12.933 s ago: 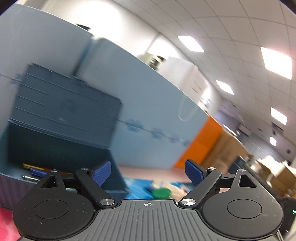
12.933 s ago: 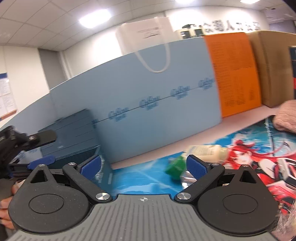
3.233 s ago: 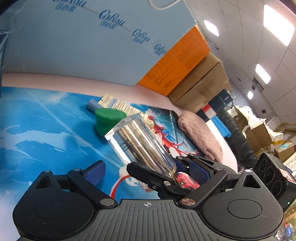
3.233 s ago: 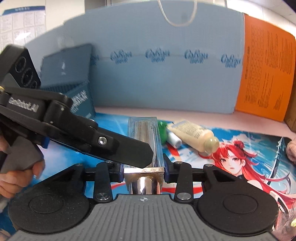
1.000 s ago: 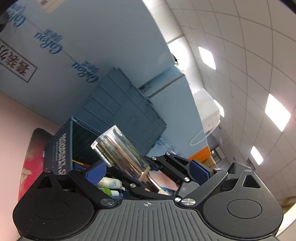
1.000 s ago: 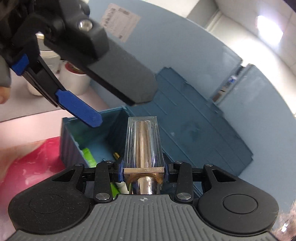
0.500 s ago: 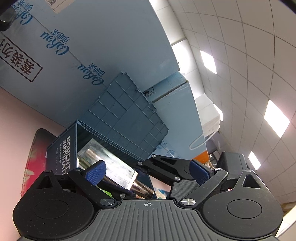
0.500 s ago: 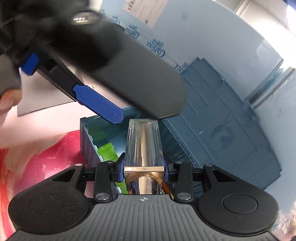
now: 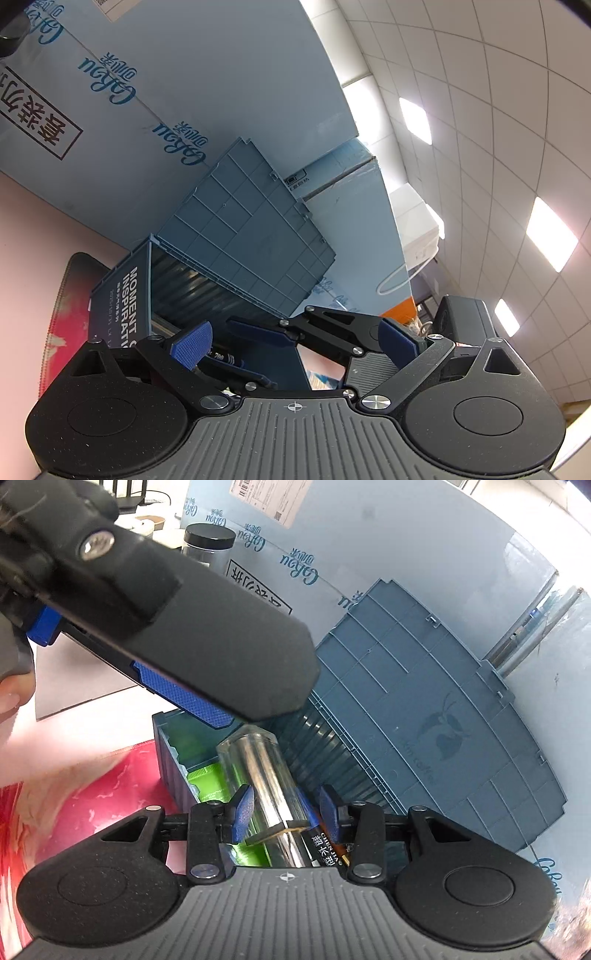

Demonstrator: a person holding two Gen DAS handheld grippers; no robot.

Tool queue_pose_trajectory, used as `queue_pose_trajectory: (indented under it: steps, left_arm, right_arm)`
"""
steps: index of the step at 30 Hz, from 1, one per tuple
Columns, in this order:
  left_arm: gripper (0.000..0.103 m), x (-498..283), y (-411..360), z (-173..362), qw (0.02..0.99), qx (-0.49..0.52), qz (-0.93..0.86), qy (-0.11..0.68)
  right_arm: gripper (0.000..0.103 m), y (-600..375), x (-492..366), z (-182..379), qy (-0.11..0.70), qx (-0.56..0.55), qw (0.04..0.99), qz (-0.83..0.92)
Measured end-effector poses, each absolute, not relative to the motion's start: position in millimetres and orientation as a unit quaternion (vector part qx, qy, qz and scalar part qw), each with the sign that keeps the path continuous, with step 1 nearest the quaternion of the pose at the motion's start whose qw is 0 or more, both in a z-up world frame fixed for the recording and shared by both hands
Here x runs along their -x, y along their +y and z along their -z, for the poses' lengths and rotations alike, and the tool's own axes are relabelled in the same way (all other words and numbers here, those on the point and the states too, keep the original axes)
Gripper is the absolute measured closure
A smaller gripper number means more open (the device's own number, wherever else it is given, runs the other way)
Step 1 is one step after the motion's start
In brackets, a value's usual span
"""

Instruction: Organize rigid objects

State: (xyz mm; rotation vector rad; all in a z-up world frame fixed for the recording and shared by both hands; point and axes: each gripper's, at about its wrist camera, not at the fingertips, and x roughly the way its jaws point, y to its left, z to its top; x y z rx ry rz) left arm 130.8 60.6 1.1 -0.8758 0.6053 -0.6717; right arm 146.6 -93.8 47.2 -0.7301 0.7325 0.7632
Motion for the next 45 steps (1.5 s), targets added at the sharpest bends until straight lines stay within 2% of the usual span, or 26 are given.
queue_pose_trajectory:
  steps: [6,13,16,21,23,29,35,45]
  left_arm:
    - [0.005,-132,60,0,0.808,0.409,0.315,0.285]
    - [0.005,-132,59,1,0.807,0.408,0.317,0.286]
    - [0.005,-132,58,1,0.807,0.408,0.318,0.286]
    - [0.005,-132,57,1,0.807,0.407,0.318,0.287]
    - [0.005,-132,57,1,0.807,0.407,0.318,0.287]
    - [0.005,-132,55,1,0.807,0.405,0.317,0.29]
    - [0.005,-132,55,1,0.807,0.404,0.318,0.289]
    - [0.005,-132,53,0,0.807,0.403,0.318,0.291]
  right_arm:
    - [0.065,-101,-142,-55,0.324,0.333,0.815,-0.347]
    - [0.057,-114,-136,-66,0.305,0.288,0.838,-0.349]
    - [0.05,-120,-132,-70,0.293,0.269,0.849,-0.347]
    - [0.042,-131,-123,-72,0.26,0.233,0.872,-0.343]
    - [0.033,-135,-118,-74,0.24,0.207,0.887,-0.335]
    - [0.023,-142,-104,-73,0.202,0.155,0.908,-0.334]
    - [0.018,-147,-90,-72,0.182,0.115,0.926,-0.309]
    - [0.016,-150,-86,-70,0.174,0.07,0.941,-0.283]
